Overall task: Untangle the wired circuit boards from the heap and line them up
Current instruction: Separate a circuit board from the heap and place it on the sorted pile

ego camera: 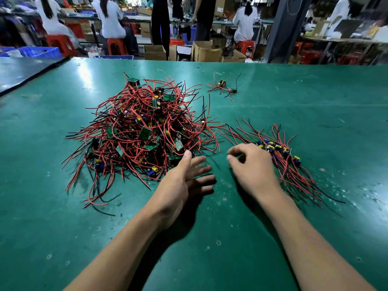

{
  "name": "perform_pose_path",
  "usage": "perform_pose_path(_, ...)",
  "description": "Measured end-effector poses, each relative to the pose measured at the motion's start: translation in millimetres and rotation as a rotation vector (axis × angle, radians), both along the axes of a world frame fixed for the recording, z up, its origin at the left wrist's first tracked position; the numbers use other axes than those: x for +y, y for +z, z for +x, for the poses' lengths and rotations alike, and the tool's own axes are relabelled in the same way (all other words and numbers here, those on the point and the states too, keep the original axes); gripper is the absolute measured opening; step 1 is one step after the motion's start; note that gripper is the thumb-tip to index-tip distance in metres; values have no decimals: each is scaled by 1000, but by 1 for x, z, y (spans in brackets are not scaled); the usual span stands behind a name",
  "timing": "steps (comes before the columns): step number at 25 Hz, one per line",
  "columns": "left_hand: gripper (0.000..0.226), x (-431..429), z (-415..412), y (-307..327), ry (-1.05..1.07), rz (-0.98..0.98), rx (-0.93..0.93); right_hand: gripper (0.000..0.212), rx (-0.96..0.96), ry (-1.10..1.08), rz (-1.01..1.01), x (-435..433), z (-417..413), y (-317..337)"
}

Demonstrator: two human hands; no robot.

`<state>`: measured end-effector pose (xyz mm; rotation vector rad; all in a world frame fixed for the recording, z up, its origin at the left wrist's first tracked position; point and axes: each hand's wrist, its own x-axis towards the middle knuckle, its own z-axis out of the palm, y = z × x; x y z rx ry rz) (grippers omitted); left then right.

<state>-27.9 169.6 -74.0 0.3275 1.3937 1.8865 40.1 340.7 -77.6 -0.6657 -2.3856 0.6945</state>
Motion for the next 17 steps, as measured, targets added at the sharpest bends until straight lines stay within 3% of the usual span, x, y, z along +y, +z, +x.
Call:
perform_pose_path(4, 35, -3, 2, -1, 52, 74, 51, 24, -100, -3, 20, 1, -3, -9)
perform_pose_path(8, 39, -5, 4, -2, 136, 101, 187, 37, -77, -42, -46, 12, 3, -5)
perform_pose_path(12, 21, -6, 0, -2, 250, 131, 241, 31, -60, 3, -22, 3, 0, -7)
perform_pose_path(17, 29, -5, -2, 0, 236, 129, 197, 21, -12, 66, -2, -10, -4, -9)
